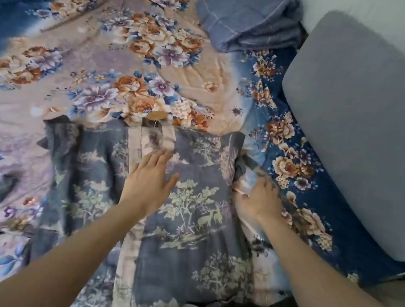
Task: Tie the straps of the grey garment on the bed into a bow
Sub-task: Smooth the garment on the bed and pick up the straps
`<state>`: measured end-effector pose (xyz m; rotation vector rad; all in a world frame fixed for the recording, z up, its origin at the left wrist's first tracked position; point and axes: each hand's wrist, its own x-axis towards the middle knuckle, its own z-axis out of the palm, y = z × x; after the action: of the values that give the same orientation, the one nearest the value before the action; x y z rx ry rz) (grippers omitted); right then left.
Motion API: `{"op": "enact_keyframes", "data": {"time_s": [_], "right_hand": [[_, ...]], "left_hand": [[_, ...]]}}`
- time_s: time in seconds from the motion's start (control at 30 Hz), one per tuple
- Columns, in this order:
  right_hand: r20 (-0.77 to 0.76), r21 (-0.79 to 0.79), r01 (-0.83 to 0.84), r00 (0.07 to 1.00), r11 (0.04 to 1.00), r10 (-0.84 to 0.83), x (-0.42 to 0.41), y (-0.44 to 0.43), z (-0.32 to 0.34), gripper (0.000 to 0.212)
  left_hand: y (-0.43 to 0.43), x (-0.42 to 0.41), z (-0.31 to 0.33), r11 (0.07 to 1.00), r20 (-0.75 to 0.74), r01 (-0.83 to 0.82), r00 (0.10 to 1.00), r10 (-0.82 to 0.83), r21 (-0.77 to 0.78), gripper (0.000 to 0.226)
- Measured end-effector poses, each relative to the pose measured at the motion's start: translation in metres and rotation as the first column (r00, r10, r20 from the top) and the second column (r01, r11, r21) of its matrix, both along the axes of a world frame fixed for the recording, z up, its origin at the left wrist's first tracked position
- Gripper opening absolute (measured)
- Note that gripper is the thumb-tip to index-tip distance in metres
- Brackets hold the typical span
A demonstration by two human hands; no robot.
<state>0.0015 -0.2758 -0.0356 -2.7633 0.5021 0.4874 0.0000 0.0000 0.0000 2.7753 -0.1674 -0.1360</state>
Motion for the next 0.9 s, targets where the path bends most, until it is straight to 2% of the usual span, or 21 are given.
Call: {"op": "enact_keyframes", "data": {"time_s": [0.1, 0.2, 0.4, 0.5, 0.6, 0.67, 0.73, 0.83, 0.9], "right_hand": [[0.018, -0.099, 0.026, 1.000, 0.995, -0.024, -0.005, -0.007, -0.036, 0.076], [0.002, -0.095, 0.055, 0.998, 0.994, -0.055, -0.006, -0.013, -0.067, 0.083], [0.117, -0.198, 0.207, 0.975, 0.958, -0.186, 0.006, -0.049, -0.116, 0.084], [0.180, -0.261, 0.288, 0.952, 0.921, -0.246, 0.008, -0.067, -0.128, 0.070], [0.329, -0.348, 0.279, 0.930, 0.895, -0.162, 0.007, -0.060, -0.127, 0.039], [0.438, -0.329, 0.267, 0.893, 0.906, -0.104, 0.005, -0.044, -0.122, 0.026], [0.550, -0.267, 0.242, 0.833, 0.933, -0.059, 0.002, -0.021, -0.113, 0.027], [0.660, -0.075, 0.130, 0.750, 0.989, -0.049, -0.006, 0.025, -0.092, 0.033], [0.664, 0.064, 0.000, 0.746, 0.998, -0.043, -0.012, 0.057, -0.076, 0.031]], "left_hand": [[0.008, -0.007, -0.048, 1.000, 0.024, 0.016, 1.000, -0.017, 0.020, 0.063], [0.014, -0.013, -0.092, 0.999, 0.040, 0.028, 0.999, -0.029, 0.016, 0.062], [0.025, -0.013, -0.148, 0.999, 0.154, 0.044, 0.987, -0.044, -0.001, 0.055], [0.031, -0.015, -0.162, 0.999, 0.204, 0.036, 0.978, -0.035, -0.002, 0.050], [0.037, -0.020, -0.169, 1.000, 0.236, 0.000, 0.972, -0.005, 0.021, 0.049], [0.041, -0.023, -0.172, 1.000, 0.246, -0.019, 0.969, 0.015, 0.012, 0.052], [0.046, -0.029, -0.172, 0.999, 0.253, -0.034, 0.967, 0.030, 0.011, 0.056], [0.059, -0.041, -0.167, 0.998, 0.270, -0.071, 0.960, 0.069, -0.003, 0.052], [0.072, -0.049, -0.162, 0.994, 0.282, -0.105, 0.953, 0.112, -0.041, 0.048]]}}
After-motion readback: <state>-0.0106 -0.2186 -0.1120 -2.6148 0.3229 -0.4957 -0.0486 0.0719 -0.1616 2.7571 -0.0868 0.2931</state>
